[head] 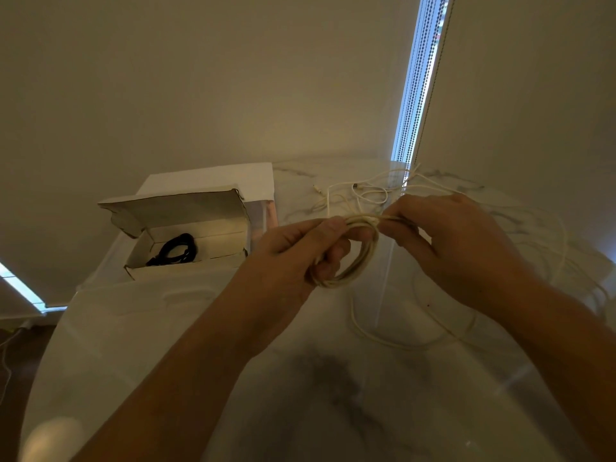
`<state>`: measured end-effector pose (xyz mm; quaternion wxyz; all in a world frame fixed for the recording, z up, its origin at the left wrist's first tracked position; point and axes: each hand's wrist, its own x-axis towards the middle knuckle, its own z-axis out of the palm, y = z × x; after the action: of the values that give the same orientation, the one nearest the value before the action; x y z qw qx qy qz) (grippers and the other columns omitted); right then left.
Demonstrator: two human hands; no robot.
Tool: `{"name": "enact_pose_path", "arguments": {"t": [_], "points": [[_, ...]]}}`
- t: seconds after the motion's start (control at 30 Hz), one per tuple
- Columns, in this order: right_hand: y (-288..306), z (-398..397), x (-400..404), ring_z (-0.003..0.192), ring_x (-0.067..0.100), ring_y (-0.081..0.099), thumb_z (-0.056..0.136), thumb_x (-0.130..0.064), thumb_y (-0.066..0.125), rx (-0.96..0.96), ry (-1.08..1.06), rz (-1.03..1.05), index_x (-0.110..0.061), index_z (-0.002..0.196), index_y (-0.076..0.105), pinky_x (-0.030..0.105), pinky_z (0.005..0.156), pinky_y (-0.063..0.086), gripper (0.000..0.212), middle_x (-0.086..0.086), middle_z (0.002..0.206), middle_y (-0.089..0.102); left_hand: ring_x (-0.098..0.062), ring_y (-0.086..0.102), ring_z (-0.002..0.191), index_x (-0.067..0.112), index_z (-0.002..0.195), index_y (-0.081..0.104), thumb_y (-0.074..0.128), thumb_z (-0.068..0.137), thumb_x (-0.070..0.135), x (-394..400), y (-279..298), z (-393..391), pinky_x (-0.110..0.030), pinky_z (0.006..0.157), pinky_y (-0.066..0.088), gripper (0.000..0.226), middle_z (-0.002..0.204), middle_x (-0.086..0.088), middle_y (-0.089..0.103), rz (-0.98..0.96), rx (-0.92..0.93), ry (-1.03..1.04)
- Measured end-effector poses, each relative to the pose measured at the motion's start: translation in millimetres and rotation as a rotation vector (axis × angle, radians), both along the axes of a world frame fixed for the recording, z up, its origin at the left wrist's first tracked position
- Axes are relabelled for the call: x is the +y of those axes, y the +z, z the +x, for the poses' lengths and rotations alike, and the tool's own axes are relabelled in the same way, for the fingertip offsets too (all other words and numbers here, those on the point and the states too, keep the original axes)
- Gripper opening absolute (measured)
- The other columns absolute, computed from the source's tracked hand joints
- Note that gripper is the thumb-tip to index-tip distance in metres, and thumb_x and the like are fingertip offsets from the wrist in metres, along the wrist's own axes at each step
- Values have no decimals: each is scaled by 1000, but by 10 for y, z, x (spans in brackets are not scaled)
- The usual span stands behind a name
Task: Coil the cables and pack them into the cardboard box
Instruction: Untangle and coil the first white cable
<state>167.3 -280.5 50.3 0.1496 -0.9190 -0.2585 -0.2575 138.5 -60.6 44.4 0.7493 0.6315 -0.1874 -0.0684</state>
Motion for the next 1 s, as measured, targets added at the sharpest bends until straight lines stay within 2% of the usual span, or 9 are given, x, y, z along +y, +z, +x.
{"name": "enact_pose_path", "arguments": {"t": [0.13,0.2,0.27,0.47,0.57,0.7,0.8,0.9,1.0], "points": [[-15,-13,12,65,6,58,101,-47,35,42,-3,62,-29,86,57,28,61,39,32,-16,71,61,-7,45,71,4,105,75,50,98,24,44,23,49,-20,62,37,33,106,-17,54,-234,68,-22],[-17,-53,52,67,1,58,100,-52,29,113,9,100,-30,90,61,22,62,44,39,-18,72,63,-5,47,68,-1,112,70,48,99,25,65,28,72,-20,63,38,37,91,-12,56,-313,82,-24],[-38,-93,114,68,-1,59,97,-52,29,211,36,116,-32,92,60,22,65,46,36,-20,73,64,-6,44,65,-3,117,66,47,99,27,76,28,87,-21,66,39,40,79,0,51,-369,106,-34],[-143,-145,214,67,3,60,101,-42,35,428,82,23,-36,95,56,19,63,44,22,-15,70,63,-5,43,66,-2,124,58,42,103,27,143,64,144,-18,74,42,39,82,4,49,-606,181,-13],[-176,-197,285,66,5,58,100,-42,35,469,117,-50,-38,99,56,28,67,49,21,-15,70,60,-5,47,68,-2,129,54,42,103,27,235,72,198,-19,80,44,41,81,4,52,-682,188,56],[-193,-329,429,74,10,60,100,-50,28,428,182,-70,-35,108,52,33,71,49,30,-12,87,66,-6,50,69,-3,128,53,43,104,22,309,57,246,-15,73,50,37,84,-1,54,-747,204,139],[-161,-469,523,87,11,62,99,-53,25,421,195,-69,-38,116,47,35,78,51,31,-12,104,67,-6,55,73,-3,123,56,46,103,19,282,19,246,-16,77,51,32,87,-3,59,-729,218,182],[-117,-573,587,104,12,61,100,-53,23,406,176,-122,-39,132,41,34,88,50,39,-14,124,62,-9,58,82,-3,130,51,50,100,14,250,-8,247,-19,84,51,34,101,-8,61,-718,224,179],[-103,-617,607,103,14,62,101,-54,17,331,180,-187,-37,131,41,35,85,50,42,-14,124,62,-12,60,86,-9,134,48,52,97,10,193,-34,234,-19,83,52,42,107,-11,60,-710,215,221]]}}
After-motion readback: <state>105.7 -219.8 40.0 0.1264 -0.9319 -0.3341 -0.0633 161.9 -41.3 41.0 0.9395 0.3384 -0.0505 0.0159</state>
